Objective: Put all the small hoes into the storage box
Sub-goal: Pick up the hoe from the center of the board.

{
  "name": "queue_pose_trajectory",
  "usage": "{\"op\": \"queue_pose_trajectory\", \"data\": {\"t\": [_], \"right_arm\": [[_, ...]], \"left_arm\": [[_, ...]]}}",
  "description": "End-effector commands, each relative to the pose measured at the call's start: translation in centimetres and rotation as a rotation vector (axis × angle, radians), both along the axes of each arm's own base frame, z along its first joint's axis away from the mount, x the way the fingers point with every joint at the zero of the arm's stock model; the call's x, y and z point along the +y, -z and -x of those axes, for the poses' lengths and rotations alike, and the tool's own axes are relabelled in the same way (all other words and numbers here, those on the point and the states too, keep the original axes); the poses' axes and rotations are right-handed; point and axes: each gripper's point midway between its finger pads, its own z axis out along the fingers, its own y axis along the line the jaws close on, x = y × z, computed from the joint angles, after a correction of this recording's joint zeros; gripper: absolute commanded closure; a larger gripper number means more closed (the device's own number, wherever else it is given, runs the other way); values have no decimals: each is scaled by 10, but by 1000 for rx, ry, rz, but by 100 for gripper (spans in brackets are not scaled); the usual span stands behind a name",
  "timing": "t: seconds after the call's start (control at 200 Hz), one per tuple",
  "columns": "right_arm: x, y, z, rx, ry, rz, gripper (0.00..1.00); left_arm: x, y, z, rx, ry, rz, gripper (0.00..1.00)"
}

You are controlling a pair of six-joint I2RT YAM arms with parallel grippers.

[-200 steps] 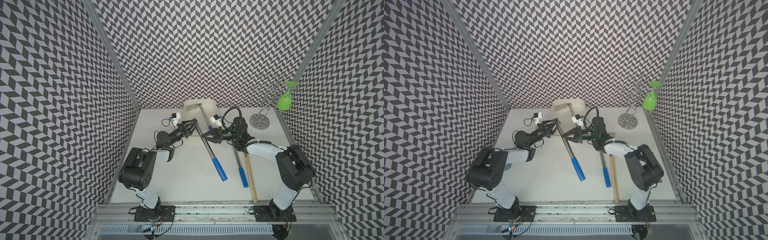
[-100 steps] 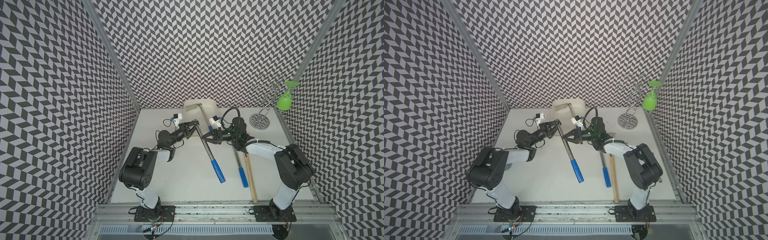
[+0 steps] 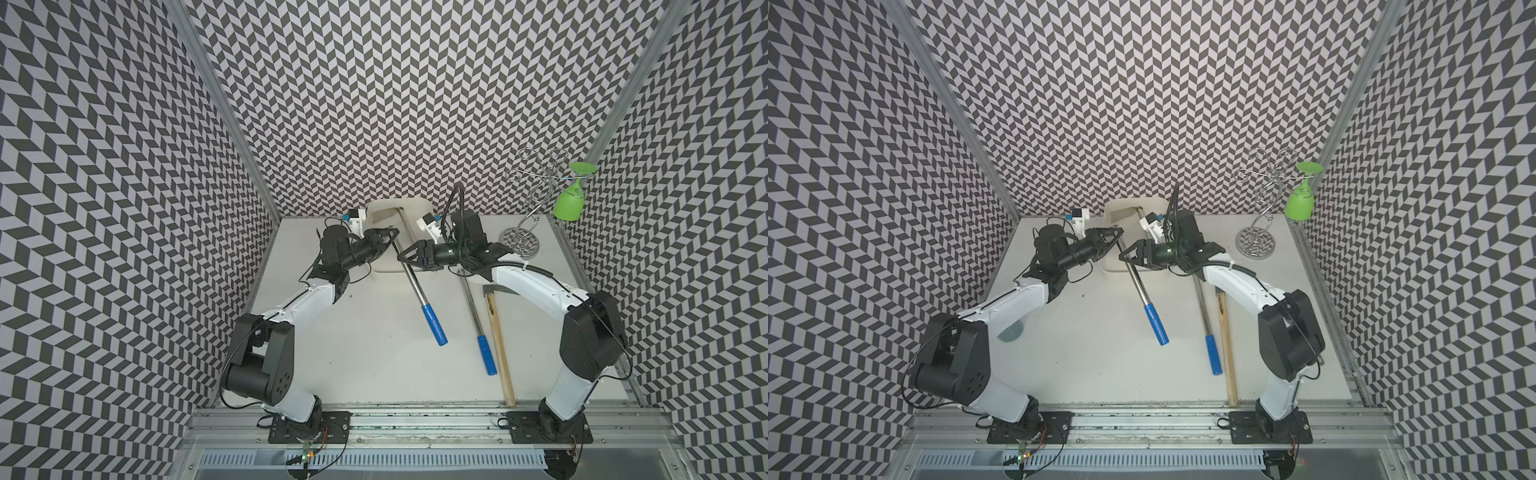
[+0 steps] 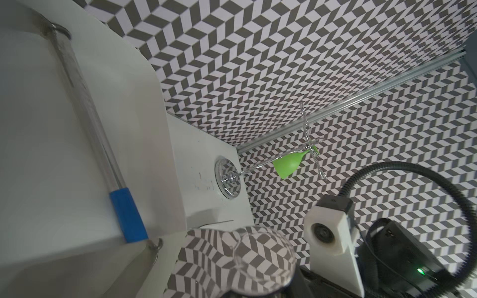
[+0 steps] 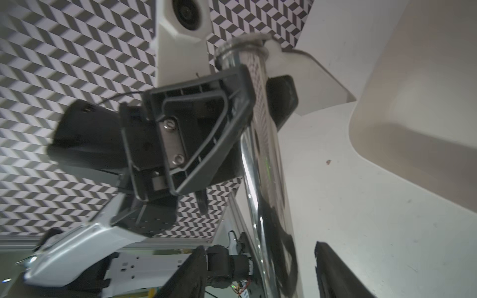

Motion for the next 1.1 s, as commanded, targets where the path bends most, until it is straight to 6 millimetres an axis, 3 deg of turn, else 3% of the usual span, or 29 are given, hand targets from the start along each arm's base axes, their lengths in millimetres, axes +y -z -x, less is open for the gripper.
{"op": "queue_pose_trajectory", "data": {"t": [0.0, 0.25, 0.531, 0.651, 0.821, 1.097], "right_arm": [[-20, 13, 0, -203, 121, 338, 31], [-11, 14, 11, -438, 220, 610, 27], [-28, 30, 7, -531, 323, 808, 26], [-30, 40, 8, -539, 309, 835, 26], [-18, 50, 15, -550, 258, 836, 29], [-4, 55, 25, -570, 203, 835, 31]], "left_arm": [[12, 29, 1, 120, -75, -154, 100], [7, 32, -8, 233, -126, -143, 100], [8, 35, -12, 288, -155, -146, 100], [7, 35, -12, 302, -153, -145, 100], [7, 36, -13, 311, -155, -143, 100], [6, 36, -14, 317, -155, -144, 100]]}}
